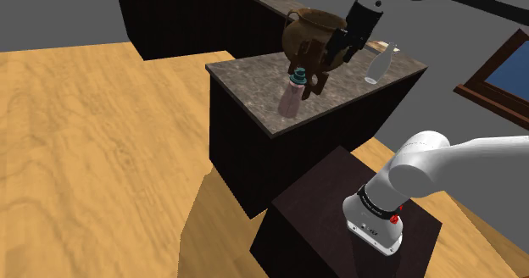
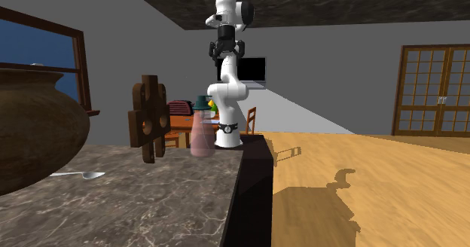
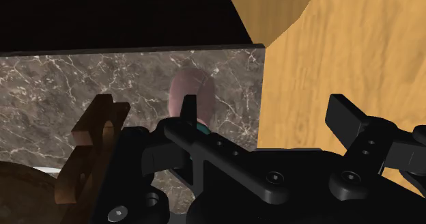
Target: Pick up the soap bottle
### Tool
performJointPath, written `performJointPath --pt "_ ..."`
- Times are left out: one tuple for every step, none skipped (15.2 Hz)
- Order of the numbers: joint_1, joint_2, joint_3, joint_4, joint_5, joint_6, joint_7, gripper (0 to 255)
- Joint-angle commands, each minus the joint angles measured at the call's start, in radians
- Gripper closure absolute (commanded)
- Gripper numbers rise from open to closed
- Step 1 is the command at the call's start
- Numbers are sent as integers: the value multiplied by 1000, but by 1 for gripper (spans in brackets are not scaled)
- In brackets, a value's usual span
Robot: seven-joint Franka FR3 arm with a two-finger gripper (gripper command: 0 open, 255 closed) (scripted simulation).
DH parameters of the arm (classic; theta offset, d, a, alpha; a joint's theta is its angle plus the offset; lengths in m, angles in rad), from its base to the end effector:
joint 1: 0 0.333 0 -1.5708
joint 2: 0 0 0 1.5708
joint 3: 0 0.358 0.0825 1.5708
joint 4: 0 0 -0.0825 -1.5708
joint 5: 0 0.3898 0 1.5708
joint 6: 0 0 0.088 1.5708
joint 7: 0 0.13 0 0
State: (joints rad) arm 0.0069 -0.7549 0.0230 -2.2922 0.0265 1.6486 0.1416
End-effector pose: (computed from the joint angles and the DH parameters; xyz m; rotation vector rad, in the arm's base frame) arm 0.3033 0.0151 0.6263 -3.1116 0.1833 -0.1714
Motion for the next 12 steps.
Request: performJointPath --pt "0 0 0 0 0 0 0 0" --pt "-4 11 -5 -21 -6 39 -6 0" --pt "-8 23 -9 -41 -12 78 -12 0" --pt "-12 37 -14 -59 -18 117 -17 0" --pt "-16 52 -19 -76 -24 156 -23 0" --pt "-20 69 -24 -91 -30 195 -28 0" --pt "-24 88 -29 -105 -36 235 -33 0" --pt "-28 108 -34 -117 -42 274 -38 0" --pt "-33 129 -39 -128 -47 314 -42 0" --pt "-37 153 -44 -137 -53 354 -47 0" --pt "-41 177 -49 -145 -58 393 -51 0" --pt "-45 203 -55 -151 -63 432 -56 0"
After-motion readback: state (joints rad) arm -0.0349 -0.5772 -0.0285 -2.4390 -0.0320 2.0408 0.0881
